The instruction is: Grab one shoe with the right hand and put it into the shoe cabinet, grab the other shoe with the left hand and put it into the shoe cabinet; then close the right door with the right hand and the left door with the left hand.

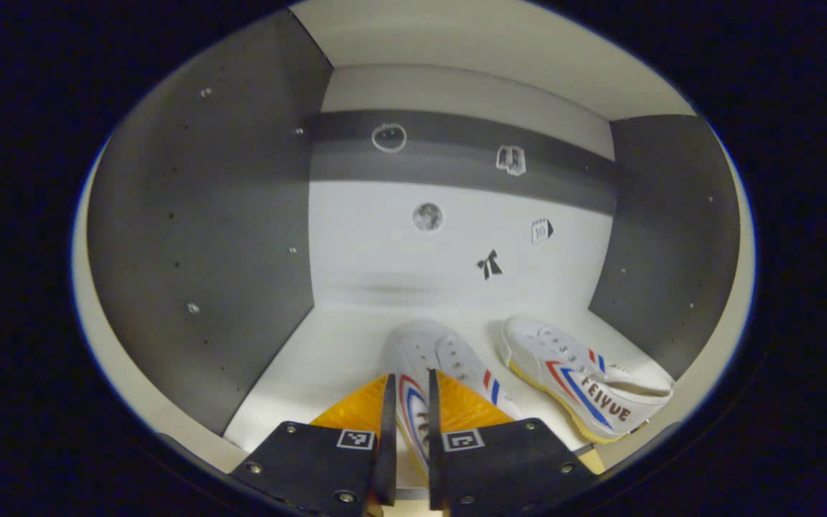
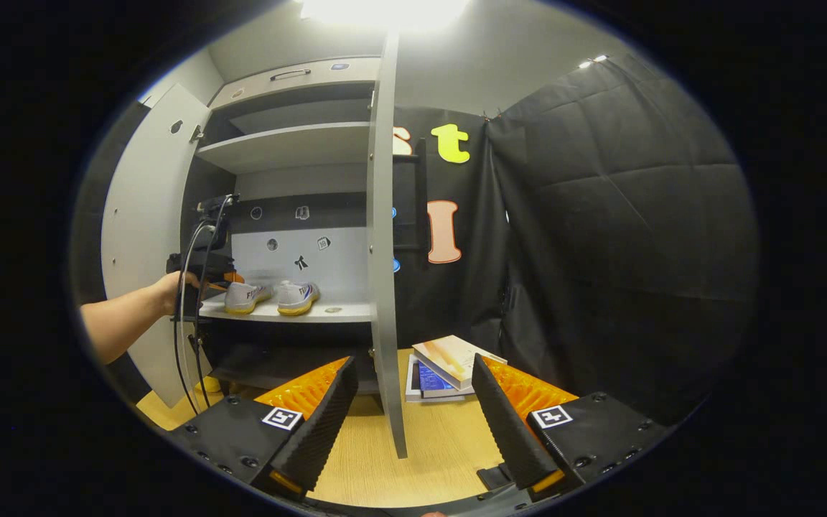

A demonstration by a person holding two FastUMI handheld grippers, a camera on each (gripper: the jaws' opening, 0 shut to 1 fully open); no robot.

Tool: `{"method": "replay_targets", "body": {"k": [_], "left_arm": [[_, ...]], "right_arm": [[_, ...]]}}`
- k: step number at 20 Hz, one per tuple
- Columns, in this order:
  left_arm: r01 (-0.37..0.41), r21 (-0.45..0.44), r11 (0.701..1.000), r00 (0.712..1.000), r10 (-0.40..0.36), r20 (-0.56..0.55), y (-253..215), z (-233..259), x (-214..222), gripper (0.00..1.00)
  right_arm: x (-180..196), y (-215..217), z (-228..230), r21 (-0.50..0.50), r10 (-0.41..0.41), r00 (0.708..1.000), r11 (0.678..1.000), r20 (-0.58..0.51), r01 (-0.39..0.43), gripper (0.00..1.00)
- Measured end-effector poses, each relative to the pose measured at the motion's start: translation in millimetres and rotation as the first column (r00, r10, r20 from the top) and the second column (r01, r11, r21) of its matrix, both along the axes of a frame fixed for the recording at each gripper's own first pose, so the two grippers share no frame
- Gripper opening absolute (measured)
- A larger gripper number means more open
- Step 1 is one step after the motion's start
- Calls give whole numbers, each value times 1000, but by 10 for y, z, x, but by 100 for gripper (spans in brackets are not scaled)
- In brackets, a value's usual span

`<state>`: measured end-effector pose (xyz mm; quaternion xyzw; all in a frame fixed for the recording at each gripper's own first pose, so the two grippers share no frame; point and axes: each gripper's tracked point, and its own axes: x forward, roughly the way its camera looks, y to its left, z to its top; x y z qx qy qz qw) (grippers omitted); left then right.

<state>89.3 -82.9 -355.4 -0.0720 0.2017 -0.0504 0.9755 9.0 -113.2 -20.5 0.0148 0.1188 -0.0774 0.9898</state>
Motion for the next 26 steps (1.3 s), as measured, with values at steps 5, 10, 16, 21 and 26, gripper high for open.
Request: {"method": "replay_targets", "body": {"k": [5,10,16,21,26], "left_arm": [[12,16,1000,990,-14,142,14,617,-320,91],[41,0,999,960,-40,278,-32,1234,-911,91],[93,33,995,932,-99,348,-85,1571,-1613,91],[109,54,993,930,-121,346,-63,1484,-2164,92],[76,43,996,949,-85,304,187,1287,-2664,90]], "right_arm": [[67,-137,160,-9,-11,999,1000,31,11,100],[127,-387,355,-18,-35,997,999,64,36,100],[273,-668,543,18,-84,992,996,95,83,100],[496,-818,675,27,-106,987,994,117,103,98],[735,-898,807,29,-119,983,993,140,116,98]]}}
